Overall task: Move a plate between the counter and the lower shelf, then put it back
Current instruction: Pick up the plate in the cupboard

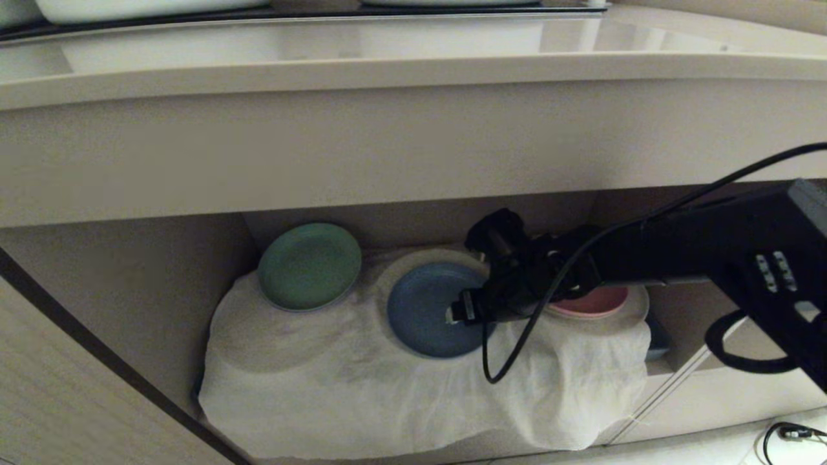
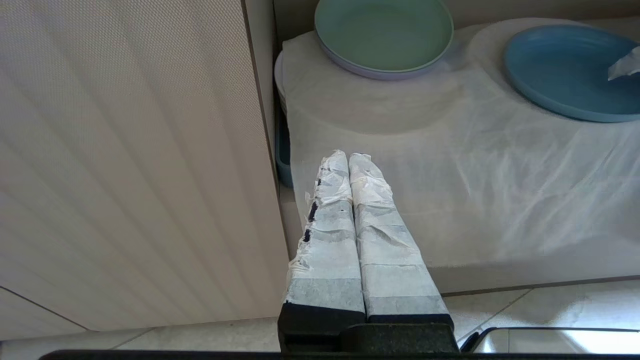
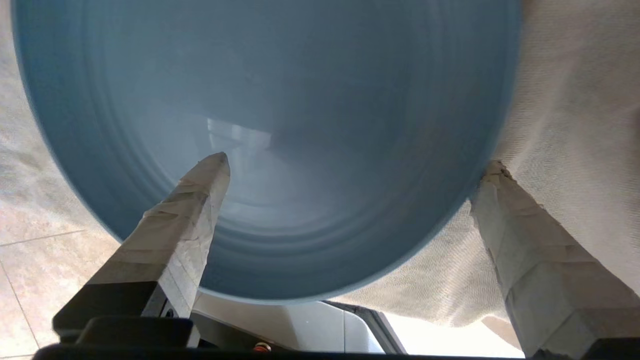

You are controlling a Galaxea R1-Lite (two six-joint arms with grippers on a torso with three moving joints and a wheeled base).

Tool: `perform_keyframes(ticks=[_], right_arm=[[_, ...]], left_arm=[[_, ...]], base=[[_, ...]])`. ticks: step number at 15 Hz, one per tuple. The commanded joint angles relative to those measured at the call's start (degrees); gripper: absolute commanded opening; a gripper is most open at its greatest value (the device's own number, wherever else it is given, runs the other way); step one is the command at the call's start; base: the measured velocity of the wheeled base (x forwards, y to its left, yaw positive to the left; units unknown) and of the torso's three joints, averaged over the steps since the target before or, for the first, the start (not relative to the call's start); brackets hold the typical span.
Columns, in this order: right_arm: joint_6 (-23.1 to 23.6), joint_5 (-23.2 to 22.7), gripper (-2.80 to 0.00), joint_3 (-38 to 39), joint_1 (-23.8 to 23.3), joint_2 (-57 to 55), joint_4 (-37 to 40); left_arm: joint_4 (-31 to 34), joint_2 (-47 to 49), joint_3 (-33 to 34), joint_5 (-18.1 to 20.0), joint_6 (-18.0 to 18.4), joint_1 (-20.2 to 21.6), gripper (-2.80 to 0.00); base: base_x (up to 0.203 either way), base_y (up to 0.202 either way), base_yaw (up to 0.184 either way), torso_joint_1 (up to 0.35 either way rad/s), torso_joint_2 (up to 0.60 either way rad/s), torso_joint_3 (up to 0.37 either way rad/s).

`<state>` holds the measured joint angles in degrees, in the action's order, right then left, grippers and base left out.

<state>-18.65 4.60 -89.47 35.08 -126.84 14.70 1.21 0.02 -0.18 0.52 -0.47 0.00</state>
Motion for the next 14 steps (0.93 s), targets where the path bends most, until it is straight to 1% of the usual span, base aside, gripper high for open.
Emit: perform_keyframes(ticks=[1, 10, 14], right_arm=[[-0.07, 0.06, 0.0, -0.01, 0.02, -0.16, 0.07], [-0.33, 0.33, 0.0, 0.17, -0.02, -0.68, -0.2], [-0.33, 1.47, 0.0, 0.43, -0.02, -1.04, -0.2]], left_arm=[[0.02, -0.02, 0.01, 0.01, -0.06, 0.0, -2.8], [0.02, -0.02, 0.01, 0.01, -0.06, 0.0, -2.8], [0.02, -0.02, 0.01, 0.01, -0.05, 0.0, -2.8]], base=[[0.0, 0.0, 0.0, 0.0, 0.0, 0.0], [0.0, 0.0, 0.0, 0.0, 0.0, 0.0], [0.0, 0.0, 0.0, 0.0, 0.0, 0.0]])
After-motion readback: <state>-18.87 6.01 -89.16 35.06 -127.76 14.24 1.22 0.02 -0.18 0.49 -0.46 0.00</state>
